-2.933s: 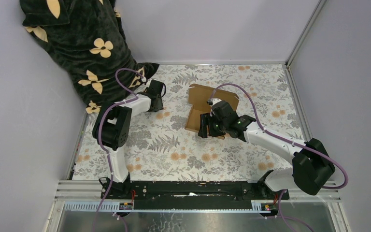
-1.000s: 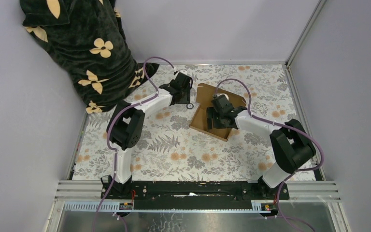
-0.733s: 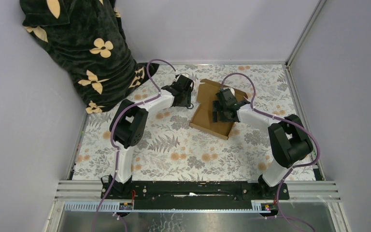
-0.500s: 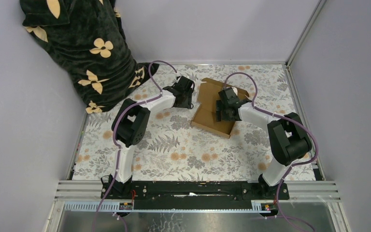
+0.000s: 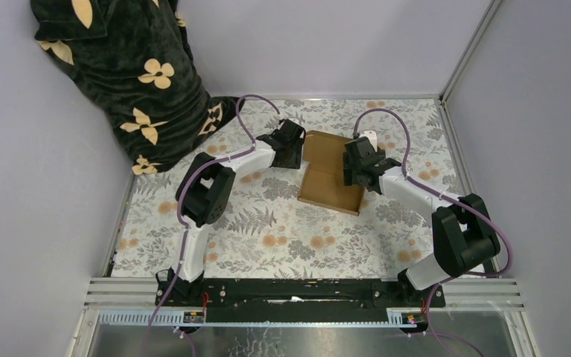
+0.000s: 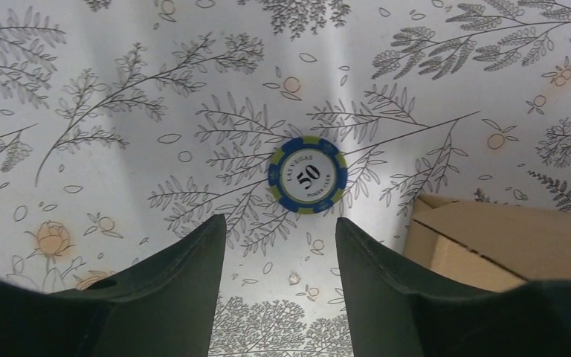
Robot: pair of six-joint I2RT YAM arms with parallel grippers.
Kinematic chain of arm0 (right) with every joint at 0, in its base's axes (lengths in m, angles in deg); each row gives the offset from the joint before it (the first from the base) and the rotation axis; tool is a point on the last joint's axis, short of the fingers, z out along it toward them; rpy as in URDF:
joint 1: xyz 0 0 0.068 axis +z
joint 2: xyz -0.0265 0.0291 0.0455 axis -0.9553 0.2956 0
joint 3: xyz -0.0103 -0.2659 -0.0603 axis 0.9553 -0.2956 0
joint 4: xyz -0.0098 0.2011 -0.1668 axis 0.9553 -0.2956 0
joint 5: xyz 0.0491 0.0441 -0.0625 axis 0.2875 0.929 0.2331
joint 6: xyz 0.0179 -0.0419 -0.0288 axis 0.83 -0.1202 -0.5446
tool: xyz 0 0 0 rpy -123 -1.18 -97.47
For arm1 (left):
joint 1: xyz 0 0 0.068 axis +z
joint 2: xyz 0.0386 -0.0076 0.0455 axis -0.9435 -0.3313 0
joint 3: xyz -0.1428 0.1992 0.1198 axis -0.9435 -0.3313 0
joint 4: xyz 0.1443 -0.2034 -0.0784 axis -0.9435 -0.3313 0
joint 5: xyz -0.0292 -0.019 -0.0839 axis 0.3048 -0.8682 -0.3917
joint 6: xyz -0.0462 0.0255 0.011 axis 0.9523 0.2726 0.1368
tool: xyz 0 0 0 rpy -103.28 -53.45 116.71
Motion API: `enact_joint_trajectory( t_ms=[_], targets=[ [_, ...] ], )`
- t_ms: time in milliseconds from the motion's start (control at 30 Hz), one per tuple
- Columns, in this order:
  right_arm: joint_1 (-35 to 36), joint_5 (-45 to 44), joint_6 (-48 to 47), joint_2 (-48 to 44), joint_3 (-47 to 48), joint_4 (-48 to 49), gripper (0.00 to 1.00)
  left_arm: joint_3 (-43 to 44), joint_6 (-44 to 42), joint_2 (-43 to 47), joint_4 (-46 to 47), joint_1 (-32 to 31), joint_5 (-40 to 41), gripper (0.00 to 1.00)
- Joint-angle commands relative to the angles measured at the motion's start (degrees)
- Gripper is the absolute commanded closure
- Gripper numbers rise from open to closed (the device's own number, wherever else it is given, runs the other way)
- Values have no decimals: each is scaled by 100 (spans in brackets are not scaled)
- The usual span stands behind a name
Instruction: Fold the paper box
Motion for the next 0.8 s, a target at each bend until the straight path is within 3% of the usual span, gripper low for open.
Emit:
enact_joint_trajectory(
  t_ms=[0,767],
  targets=[
    [0,-724,-141,-210,-81,11,21,253,-66,-186,112,-95,-73,37],
    [0,-323,-27,-845,-276,16,19,254,-57,-542,547,-169,101,37]
  ],
)
